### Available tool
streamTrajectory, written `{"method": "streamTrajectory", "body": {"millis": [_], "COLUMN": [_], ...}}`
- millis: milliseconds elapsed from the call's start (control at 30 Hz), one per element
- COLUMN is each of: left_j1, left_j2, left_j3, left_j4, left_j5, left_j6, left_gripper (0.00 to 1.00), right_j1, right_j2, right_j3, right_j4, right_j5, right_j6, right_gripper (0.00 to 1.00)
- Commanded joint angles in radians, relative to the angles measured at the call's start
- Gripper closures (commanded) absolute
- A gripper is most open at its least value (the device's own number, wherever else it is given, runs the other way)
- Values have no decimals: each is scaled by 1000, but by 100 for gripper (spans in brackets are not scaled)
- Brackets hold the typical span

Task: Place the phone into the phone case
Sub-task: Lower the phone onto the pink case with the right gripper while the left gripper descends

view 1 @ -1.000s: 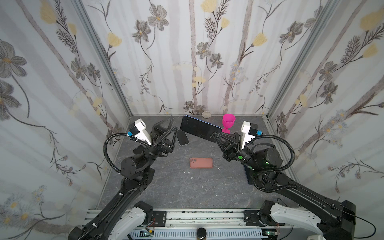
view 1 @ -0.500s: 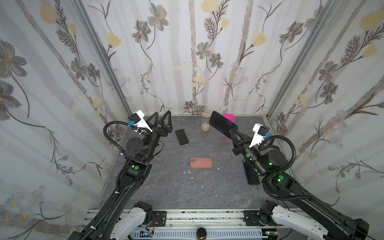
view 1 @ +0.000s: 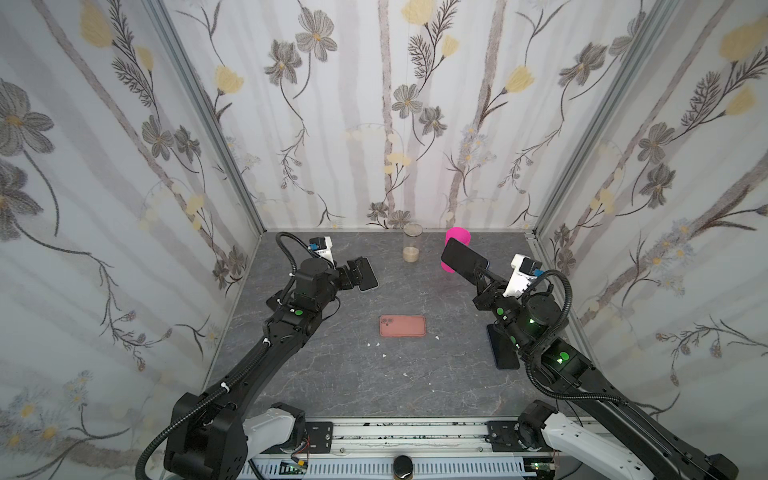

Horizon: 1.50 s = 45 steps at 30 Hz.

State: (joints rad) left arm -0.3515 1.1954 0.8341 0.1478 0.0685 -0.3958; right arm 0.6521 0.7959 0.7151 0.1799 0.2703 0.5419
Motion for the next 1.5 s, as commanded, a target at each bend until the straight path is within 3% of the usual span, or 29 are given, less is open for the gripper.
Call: {"method": "streamTrajectory", "body": {"millis": [0, 233, 400, 633, 1100, 1467], "left_j1": [0, 0, -7, -41, -93, -96], "left_j2": [18, 59, 84, 164, 220, 229], "left_j3": [21, 23, -63, -98, -115, -124], "left_j4": [-27, -75, -5, -18, 19, 4], "left_j5": [46, 100, 161, 194, 209, 206], "left_j6": [-3, -93, -181, -207, -245, -247], "left_gripper": [12, 18, 20, 24, 24, 26], "right_j1": [-1, -1, -1, -1, -1, -1], "right_j2": [33, 140, 242, 379, 508, 596], "right_j3": [29, 99, 164, 221, 183, 155], "right_j4": [29, -30, -113, -196, -157, -97], "right_j5": [-35, -144, -226, -302, -371, -481], "right_j6": [22, 8, 7, 55, 226, 285], "right_gripper": [100, 100, 100, 100, 100, 100]}}
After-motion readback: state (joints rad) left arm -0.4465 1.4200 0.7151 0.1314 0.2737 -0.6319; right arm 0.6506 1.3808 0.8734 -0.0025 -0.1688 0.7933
